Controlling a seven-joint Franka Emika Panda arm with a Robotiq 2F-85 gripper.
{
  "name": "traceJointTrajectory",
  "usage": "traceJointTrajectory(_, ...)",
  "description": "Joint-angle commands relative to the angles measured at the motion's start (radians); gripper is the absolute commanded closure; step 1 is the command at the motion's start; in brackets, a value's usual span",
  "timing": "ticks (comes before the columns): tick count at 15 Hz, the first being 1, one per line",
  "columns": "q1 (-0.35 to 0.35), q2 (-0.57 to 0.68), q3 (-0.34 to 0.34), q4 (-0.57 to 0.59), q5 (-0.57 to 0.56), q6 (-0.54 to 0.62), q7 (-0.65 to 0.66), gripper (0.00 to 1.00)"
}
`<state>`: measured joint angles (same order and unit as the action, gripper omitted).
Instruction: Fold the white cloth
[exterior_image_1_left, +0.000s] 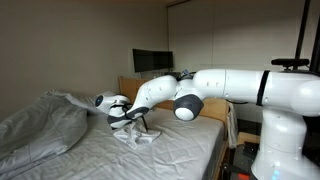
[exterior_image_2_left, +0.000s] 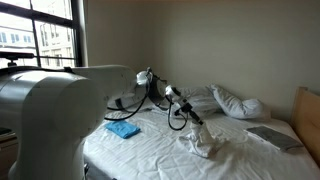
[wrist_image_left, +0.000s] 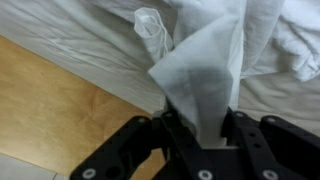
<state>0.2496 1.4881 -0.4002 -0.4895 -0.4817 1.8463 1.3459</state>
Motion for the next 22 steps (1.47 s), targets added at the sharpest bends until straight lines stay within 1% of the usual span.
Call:
traceJointTrajectory(1, -0.002, 0.0, 0.009, 0.007, -0.035, -0.003, 0.003, 0.27)
traceJointTrajectory(5, -0.001, -0.001, -0.017, 0.051, -0.059, -0.013, 0.022, 0.03)
traceJointTrajectory(6, -0.002, -0.001, -0.025, 0.069, -0.068, -0.015, 0.025, 0.01)
traceJointTrajectory(7, -0.002, -0.002, -0.033, 0.088, -0.077, -0.015, 0.026, 0.0)
traceJointTrajectory(8, 0.013, -0.022, -0.05, 0.059, -0.069, 0.003, 0.027, 0.0)
traceJointTrajectory(10, 0.015, -0.025, -0.041, 0.063, -0.052, 0.012, 0.008, 0.0)
traceJointTrajectory(12, 0.011, -0.022, -0.017, 0.053, -0.03, 0.011, -0.005, 0.0)
traceJointTrajectory(16, -0.006, -0.008, 0.054, 0.022, 0.017, 0.019, -0.04, 0.0)
traceJointTrajectory(18, -0.019, -0.001, 0.094, 0.014, 0.03, -0.007, -0.056, 0.0)
traceJointTrajectory(22, -0.039, 0.005, 0.131, -0.004, 0.063, -0.056, -0.071, 0.0)
